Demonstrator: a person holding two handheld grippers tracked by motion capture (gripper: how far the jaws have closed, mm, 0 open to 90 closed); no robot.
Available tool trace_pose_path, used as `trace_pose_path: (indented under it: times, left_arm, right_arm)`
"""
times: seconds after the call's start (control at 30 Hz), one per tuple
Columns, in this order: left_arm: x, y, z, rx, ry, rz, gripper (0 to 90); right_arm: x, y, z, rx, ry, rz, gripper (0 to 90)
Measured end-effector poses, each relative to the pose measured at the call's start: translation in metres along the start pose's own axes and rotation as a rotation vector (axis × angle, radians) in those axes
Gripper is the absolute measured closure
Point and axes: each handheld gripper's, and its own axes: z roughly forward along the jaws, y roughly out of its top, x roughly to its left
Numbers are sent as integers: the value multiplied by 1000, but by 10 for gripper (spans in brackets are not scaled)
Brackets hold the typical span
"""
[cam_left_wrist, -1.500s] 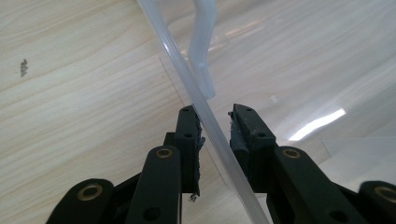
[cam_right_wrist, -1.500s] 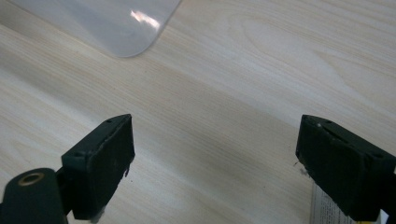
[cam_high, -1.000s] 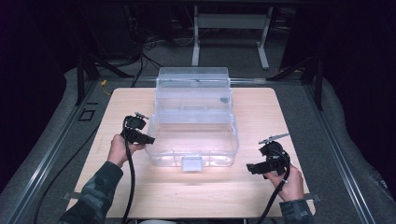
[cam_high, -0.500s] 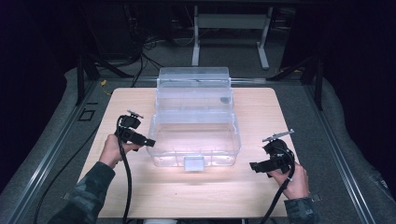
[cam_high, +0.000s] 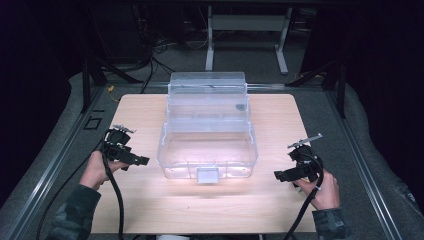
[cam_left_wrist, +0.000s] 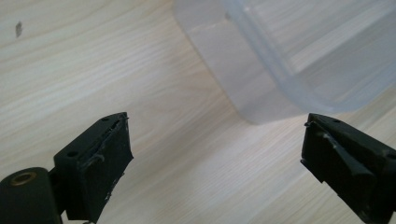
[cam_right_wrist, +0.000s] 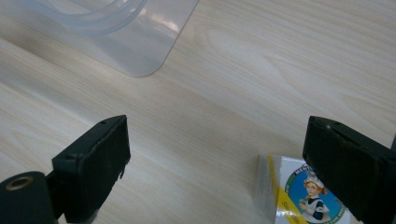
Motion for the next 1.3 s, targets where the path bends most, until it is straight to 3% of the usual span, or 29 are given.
trace_pose_path:
  times: [0.13, 0.3, 0.53, 0.63, 0.67, 0.77, 0.8, 0.83, 0.9, 1.0, 1.3]
  left_arm:
    - [5, -15, 7, 22, -3, 2, 61]
    - [14, -27, 9, 2, 1, -27, 44]
    - [17, -32, 11, 15, 4, -25, 47]
    - [19, -33, 15, 20, 7, -29, 50]
    - [20, -33, 16, 22, 6, -26, 49]
    - [20, -34, 22, 36, 12, -28, 47]
    - [20, -34, 24, 43, 15, -34, 47]
    - [21, -35, 26, 49, 18, -35, 47]
    - [21, -36, 29, 57, 21, -38, 44]
    - [22, -38, 31, 58, 19, -43, 38]
    - [24, -40, 32, 80, 31, -43, 41]
  right_arm:
    - [-5, 2, -4, 17, -11, 6, 75]
    - [-13, 1, -7, 25, -28, 18, 82]
    - [-29, -8, -8, 47, -57, 69, 87]
    - [-37, -13, -7, 66, -52, 89, 89]
    - [-40, -14, -7, 73, -32, 92, 89]
    - [-43, -16, -4, 96, -82, 102, 91]
    - [-47, -17, -2, 100, -16, 104, 93]
    - [-47, -17, 0, 107, -19, 105, 100]
    - [-46, -17, 4, 122, -87, 105, 118]
    - [-48, -18, 10, 142, -65, 107, 126]
    - [-51, -18, 27, 213, -63, 123, 169]
